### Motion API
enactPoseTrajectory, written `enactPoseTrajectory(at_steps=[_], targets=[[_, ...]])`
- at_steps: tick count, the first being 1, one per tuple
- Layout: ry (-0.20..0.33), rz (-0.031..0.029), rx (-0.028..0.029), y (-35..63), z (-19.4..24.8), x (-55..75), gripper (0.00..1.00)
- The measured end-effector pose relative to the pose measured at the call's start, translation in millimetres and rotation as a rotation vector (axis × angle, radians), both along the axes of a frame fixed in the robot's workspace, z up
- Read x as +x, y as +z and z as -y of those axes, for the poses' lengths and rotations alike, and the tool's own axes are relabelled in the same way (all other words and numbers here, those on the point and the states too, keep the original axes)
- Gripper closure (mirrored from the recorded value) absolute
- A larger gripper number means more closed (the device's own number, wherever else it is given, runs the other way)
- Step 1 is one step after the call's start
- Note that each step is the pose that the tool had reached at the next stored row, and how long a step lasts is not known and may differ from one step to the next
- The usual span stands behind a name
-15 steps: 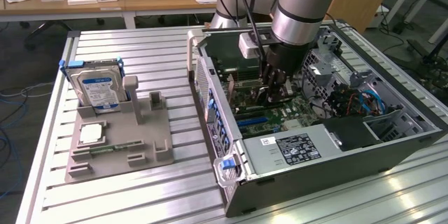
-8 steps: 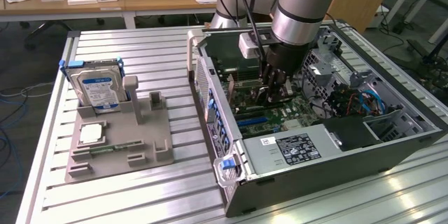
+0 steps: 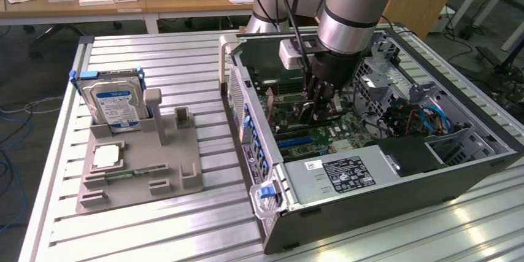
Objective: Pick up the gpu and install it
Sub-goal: 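Insert the gpu into the slot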
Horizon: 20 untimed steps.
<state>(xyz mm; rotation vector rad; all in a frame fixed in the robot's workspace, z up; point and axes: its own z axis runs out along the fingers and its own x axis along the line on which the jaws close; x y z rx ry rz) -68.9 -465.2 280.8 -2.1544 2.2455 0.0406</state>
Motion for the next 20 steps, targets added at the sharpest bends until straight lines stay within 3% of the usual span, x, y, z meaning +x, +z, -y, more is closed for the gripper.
enactPoseTrajectory(at_steps=[8, 20], targets=[[0.000, -0.0007, 0.0001, -5.1, 3.2, 0.0, 0.72], [0.000, -0.0034, 0.0000, -26.7, 3.3, -0.8, 0.72]])
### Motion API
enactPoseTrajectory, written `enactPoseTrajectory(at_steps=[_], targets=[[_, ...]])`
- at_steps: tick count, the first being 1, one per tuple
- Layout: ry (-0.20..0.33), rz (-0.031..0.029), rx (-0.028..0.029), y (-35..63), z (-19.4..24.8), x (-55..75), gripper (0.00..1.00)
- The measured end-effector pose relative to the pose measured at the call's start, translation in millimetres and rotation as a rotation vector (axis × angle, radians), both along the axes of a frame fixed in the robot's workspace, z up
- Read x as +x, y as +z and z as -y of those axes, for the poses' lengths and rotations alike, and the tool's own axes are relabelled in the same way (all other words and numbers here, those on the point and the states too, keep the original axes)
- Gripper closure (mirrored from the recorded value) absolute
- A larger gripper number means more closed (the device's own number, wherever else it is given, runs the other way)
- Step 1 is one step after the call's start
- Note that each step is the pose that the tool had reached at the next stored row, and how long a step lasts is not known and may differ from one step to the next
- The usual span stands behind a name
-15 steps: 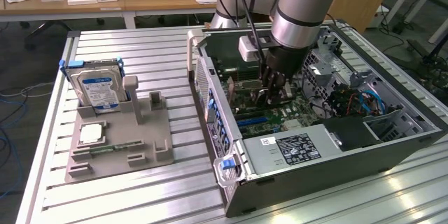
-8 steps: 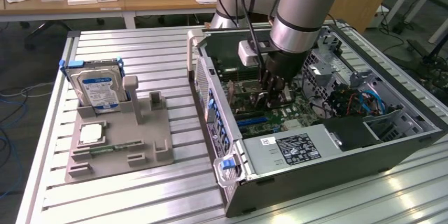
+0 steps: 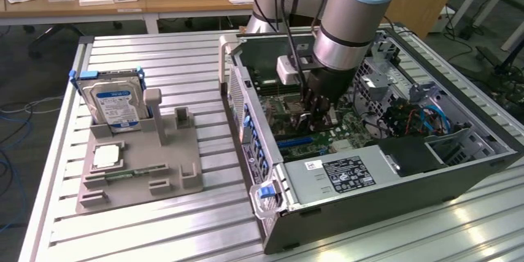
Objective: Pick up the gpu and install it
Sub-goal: 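Insert the gpu into the slot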
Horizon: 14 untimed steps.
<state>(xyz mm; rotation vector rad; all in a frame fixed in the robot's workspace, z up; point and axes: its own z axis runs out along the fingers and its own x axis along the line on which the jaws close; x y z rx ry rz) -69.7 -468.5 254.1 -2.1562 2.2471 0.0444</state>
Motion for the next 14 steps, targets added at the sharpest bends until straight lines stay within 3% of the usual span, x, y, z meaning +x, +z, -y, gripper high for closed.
enactPoseTrajectory(at_steps=[14], targets=[[0.000, -0.0002, -0.0017, -16.0, -0.2, -3.4, 0.72]])
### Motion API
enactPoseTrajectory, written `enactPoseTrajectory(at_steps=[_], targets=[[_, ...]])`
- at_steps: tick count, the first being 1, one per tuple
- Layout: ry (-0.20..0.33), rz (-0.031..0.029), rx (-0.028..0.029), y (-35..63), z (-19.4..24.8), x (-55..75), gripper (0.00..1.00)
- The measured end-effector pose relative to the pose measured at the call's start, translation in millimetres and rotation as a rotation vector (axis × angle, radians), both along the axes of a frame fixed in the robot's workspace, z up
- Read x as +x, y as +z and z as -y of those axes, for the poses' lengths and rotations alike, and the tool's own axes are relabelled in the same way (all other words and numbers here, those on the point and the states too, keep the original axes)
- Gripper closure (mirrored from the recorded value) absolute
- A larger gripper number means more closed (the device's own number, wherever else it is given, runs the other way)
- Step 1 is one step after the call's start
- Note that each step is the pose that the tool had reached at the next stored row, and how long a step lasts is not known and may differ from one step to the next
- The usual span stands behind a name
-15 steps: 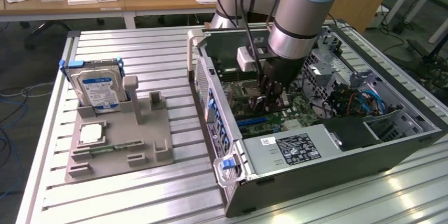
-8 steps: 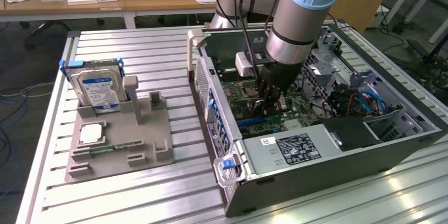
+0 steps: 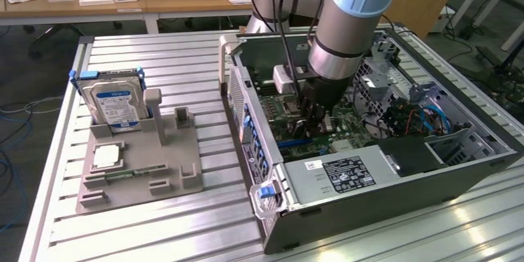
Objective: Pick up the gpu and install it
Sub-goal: 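Insert the gpu into the slot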
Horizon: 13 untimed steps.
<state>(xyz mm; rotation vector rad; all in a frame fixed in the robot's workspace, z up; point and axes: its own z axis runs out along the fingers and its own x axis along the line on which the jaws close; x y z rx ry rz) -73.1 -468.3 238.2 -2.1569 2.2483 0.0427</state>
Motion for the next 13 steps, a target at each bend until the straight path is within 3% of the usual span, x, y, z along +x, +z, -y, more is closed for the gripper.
enactPoseTrajectory(at_steps=[13], targets=[[0.000, 0.0000, 0.0000, -7.9, -1.4, -2.1, 0.72]])
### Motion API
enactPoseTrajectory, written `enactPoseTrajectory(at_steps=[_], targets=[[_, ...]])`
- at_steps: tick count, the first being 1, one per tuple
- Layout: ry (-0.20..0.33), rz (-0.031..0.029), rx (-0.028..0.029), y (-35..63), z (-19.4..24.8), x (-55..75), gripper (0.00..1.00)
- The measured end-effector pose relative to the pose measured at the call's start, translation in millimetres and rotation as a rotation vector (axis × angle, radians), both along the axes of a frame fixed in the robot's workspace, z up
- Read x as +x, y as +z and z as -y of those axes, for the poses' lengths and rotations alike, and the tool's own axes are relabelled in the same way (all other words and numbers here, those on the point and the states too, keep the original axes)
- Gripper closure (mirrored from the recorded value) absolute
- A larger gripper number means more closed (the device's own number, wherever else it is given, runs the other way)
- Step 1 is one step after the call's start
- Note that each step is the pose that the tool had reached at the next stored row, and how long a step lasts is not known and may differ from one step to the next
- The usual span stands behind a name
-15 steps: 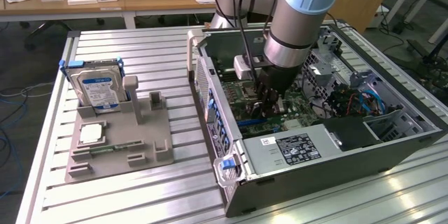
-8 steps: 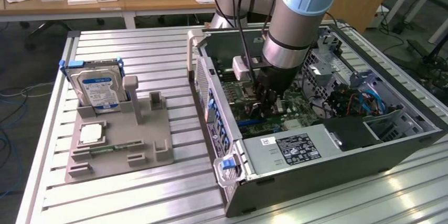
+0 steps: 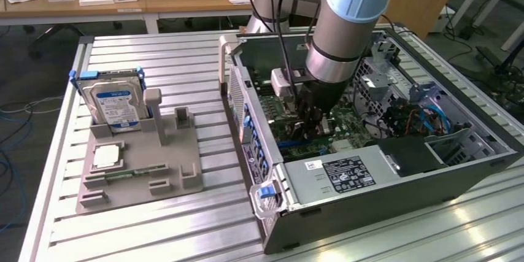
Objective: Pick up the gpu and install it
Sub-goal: 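Insert the gpu into the slot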
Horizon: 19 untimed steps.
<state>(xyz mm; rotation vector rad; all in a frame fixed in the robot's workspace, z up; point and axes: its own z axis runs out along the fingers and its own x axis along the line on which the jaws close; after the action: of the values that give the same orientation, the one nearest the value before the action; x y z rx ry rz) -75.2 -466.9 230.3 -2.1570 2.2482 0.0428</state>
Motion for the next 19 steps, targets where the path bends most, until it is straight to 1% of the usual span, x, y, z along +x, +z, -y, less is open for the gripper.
enactPoseTrajectory(at_steps=[4, 10, 15, 19], targets=[[0.000, 0.0000, 0.0000, -3.2, -0.4, -0.1, 0.72], [0.000, 0.0000, 0.0000, -3.6, -0.5, -0.1, 0.72], [0.011, 0.0000, 0.0000, -3.6, -3.9, -0.1, 0.72], [0.019, -0.0001, -0.0001, -3.7, -4.6, -0.1, 0.72]])
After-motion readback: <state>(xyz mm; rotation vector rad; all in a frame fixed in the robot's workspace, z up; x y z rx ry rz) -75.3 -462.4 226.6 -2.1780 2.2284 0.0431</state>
